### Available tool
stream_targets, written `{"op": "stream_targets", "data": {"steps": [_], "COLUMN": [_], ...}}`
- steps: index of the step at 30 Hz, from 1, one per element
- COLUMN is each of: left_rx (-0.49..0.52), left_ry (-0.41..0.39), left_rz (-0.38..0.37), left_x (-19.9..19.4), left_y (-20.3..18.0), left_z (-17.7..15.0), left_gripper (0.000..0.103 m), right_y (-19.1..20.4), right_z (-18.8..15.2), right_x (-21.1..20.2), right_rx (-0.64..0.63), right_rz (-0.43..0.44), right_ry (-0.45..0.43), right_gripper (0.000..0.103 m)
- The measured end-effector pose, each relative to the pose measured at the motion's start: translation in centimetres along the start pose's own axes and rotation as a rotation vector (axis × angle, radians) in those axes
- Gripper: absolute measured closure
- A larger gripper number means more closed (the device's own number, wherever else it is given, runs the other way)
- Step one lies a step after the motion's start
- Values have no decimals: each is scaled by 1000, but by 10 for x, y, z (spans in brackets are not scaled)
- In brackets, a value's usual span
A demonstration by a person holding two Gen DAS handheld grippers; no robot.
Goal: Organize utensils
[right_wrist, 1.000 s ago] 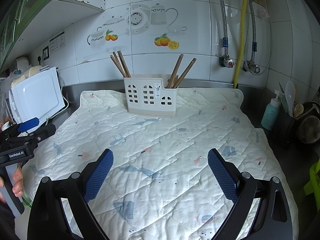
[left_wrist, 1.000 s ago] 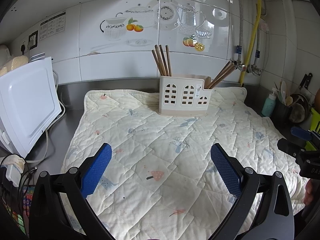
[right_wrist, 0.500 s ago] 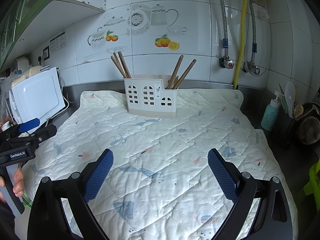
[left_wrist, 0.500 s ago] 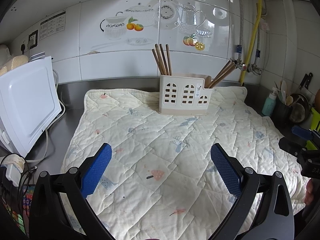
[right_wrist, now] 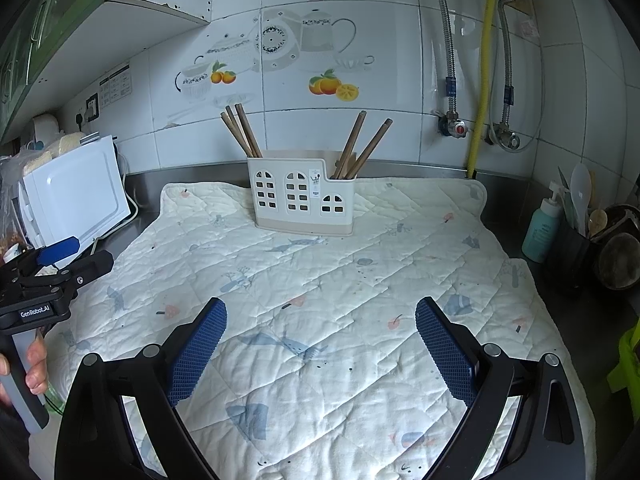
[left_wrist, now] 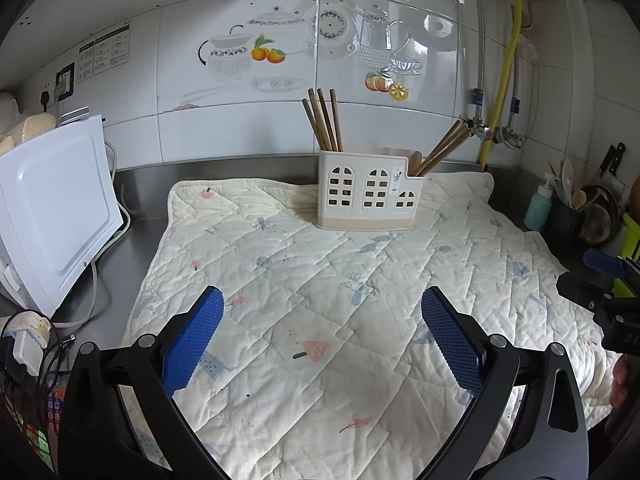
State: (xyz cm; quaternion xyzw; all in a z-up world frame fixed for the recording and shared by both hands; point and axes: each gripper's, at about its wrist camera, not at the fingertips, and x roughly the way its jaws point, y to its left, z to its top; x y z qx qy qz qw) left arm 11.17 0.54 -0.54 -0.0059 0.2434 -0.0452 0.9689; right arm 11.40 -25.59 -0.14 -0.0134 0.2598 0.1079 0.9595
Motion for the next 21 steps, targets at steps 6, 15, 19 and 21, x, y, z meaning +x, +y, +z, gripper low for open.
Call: {"op": "stream_targets", "data": {"steps": [6, 15, 19, 21], "left_rx": [-1, -4, 6, 13], "left_ry": [-8, -5, -5, -5], "left_rz": [-3, -2, 0, 3], "left_x": [-1, -1, 0, 0], "left_y": [-1, -1, -2, -4], "left_z": [0, 0, 0, 0], "left_gripper": [5, 5, 5, 5], "right_y": [0, 0, -1, -1], "right_z": [0, 0, -1, -1], "right_x": [0, 0, 1, 0], "right_rx": [0, -1, 1, 0], "right_rz": [0, 1, 2, 2], "right_ry": [-1, 0, 1, -1], "right_gripper": [11, 11, 11, 11]}}
